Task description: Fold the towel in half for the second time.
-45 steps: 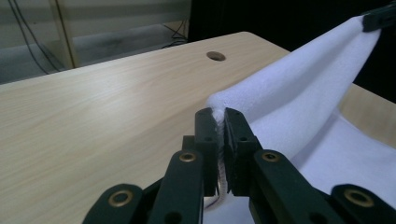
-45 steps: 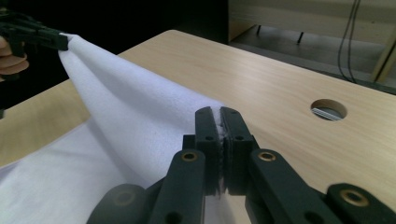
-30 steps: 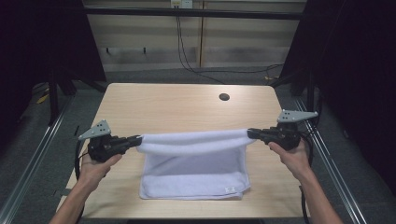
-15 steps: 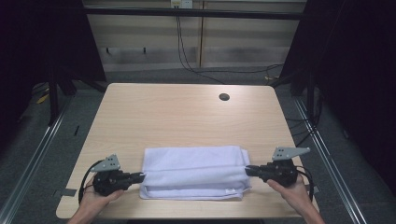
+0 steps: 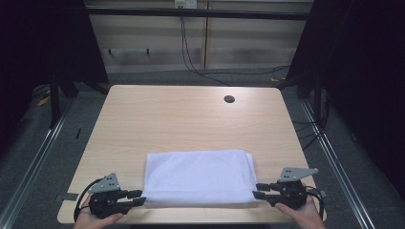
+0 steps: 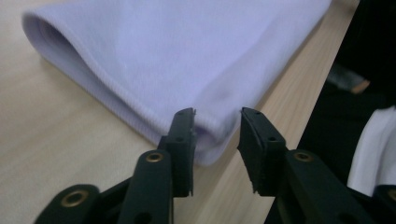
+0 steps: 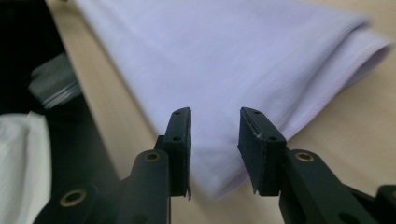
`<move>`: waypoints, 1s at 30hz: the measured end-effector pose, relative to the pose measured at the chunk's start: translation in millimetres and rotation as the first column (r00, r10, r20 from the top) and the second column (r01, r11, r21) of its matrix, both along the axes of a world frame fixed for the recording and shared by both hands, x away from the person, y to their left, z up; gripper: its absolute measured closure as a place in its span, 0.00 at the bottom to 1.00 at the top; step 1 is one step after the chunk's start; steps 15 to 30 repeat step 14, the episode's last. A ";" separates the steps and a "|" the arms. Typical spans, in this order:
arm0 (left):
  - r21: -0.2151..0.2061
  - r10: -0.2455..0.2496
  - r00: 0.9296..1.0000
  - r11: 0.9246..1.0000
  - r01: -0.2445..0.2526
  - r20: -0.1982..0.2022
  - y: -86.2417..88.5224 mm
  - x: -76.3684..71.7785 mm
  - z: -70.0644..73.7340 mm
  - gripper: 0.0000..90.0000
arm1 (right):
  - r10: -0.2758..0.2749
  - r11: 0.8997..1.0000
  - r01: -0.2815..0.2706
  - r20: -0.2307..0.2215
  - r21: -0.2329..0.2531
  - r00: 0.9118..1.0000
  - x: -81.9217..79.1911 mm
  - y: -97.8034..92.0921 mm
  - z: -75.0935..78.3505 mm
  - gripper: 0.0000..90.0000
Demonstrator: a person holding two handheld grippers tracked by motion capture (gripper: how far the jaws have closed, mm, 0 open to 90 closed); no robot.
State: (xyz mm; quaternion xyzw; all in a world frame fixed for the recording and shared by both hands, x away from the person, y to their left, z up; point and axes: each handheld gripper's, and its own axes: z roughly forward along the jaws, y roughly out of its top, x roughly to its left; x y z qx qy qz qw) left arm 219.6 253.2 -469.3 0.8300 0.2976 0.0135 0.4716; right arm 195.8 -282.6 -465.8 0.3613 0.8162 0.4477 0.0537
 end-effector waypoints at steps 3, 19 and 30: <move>-0.036 0.096 0.995 0.995 -0.095 0.020 0.7 11.3 2.9 0.59 | -0.093 0.994 0.088 0.083 0.061 0.992 3.0 -8.8 5.1 0.65; -0.083 0.312 0.950 0.947 -0.311 0.000 22.4 49.0 -8.3 0.39 | -0.363 0.929 0.345 0.148 0.136 0.920 16.4 -43.1 -3.6 0.47; -0.083 0.312 0.950 0.947 -0.311 0.000 22.4 49.0 -8.3 0.39 | -0.363 0.929 0.345 0.148 0.136 0.920 16.4 -43.1 -3.6 0.47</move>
